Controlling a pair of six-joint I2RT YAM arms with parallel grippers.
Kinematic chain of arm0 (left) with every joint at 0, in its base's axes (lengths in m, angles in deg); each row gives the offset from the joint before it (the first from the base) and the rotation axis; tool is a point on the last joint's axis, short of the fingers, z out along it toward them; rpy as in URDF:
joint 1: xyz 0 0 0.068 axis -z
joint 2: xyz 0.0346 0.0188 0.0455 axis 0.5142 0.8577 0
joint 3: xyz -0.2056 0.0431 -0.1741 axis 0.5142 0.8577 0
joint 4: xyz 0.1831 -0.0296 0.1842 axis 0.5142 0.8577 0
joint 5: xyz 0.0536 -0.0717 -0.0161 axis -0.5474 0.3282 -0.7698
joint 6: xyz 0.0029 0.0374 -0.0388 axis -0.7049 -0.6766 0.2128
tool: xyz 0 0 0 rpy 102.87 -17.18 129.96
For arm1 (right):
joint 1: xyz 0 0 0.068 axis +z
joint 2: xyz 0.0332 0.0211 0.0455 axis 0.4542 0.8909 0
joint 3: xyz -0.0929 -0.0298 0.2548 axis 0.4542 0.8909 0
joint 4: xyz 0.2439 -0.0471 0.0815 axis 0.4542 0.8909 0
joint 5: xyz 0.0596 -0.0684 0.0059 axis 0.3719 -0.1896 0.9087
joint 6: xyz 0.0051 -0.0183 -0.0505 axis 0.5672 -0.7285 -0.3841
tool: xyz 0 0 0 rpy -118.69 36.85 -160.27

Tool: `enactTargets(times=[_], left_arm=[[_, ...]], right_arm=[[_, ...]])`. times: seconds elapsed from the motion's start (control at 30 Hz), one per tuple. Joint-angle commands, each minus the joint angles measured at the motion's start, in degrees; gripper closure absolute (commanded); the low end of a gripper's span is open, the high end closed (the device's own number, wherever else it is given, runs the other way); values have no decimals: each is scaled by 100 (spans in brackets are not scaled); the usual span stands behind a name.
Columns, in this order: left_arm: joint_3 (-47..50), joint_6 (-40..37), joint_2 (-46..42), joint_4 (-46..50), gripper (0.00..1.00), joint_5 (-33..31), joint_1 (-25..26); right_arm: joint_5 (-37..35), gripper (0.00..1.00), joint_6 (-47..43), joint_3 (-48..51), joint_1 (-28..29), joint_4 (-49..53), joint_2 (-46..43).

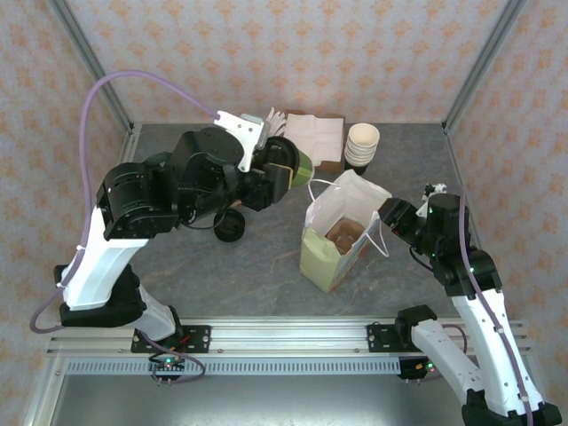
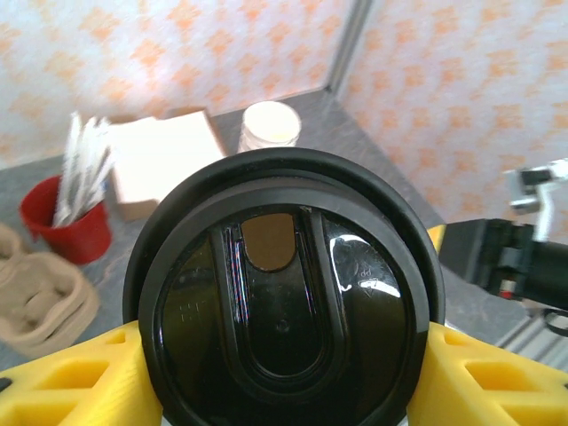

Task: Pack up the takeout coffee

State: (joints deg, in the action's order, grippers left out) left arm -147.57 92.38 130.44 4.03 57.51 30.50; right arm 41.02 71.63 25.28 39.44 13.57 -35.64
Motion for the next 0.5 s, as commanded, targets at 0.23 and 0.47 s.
enactTargets(times=[0.23,0.47], left_arm=[[-343,-510,546,-516,38,73,763],[-359,-639,1123,-381,38,372,772]], right_arm=[[-32,49,42,-128,-21,-42,56],[60,47,-13,-206,-21,-221,295]])
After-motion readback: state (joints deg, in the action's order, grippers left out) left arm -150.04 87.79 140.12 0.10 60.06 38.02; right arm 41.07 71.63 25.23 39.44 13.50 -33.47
